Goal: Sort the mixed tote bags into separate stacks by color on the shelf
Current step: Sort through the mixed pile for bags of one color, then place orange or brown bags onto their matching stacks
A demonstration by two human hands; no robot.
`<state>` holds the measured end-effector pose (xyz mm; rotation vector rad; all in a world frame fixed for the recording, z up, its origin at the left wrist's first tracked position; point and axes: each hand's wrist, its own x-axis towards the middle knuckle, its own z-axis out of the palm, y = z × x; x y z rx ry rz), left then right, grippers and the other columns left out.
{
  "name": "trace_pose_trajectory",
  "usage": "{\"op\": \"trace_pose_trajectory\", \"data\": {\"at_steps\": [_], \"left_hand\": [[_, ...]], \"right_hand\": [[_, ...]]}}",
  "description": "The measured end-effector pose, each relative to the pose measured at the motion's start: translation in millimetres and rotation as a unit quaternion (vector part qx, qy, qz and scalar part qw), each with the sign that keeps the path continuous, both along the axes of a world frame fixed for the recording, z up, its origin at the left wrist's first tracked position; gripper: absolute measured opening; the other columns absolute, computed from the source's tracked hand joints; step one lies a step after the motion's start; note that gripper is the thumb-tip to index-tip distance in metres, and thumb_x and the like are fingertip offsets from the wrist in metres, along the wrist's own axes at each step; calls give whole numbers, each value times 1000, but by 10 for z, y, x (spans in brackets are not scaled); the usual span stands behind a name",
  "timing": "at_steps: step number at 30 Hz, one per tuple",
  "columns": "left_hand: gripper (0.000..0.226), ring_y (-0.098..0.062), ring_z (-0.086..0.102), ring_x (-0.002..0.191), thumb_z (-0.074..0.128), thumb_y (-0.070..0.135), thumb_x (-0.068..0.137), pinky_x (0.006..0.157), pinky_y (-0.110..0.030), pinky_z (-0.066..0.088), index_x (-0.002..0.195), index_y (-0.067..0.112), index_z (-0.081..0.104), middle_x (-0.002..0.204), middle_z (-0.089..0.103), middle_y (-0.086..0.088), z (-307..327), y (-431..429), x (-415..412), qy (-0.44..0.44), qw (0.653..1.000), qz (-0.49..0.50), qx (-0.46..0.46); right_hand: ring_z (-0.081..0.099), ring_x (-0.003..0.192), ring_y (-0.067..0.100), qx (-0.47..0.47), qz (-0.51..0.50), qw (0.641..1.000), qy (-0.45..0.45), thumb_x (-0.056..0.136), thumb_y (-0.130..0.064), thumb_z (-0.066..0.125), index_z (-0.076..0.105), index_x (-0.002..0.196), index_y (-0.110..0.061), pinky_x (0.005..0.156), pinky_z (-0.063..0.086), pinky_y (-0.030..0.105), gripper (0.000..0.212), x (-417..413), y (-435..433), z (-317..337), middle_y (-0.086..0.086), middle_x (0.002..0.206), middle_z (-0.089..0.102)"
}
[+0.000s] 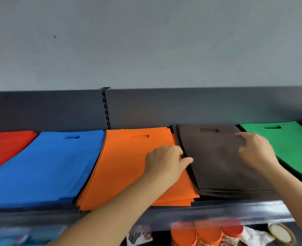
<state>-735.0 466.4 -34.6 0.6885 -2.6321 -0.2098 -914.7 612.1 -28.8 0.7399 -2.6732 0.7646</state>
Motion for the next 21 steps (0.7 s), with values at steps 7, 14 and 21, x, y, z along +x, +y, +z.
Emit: {"op": "trace_pose_trajectory", "data": {"at_steps": [7,14,21], "left_hand": [[45,-5,48,99,48,45,94,81,-25,43,135,27,48,111,48,12,-90,-557,1217,30,999,1,-18],[44,-10,43,117,49,40,94,97,-25,35,135,23,48,118,47,9,-240,-1213,2848,48,988,142,-41],[44,-3,32,127,41,41,98,102,-20,32,141,30,38,133,39,17,-284,-1790,4621,55,972,227,10]], "right_hand": [[49,123,27,-21,253,967,16,87,-6,57,58,127,-12,100,37,33,40,970,-1045,98,6,131,57],[50,125,13,34,429,903,7,91,-11,57,56,128,-18,102,35,22,38,2285,-1921,85,-6,132,56],[50,124,11,53,509,859,4,94,-11,49,55,129,-18,104,36,23,35,3843,-2843,4,-8,131,57]]}}
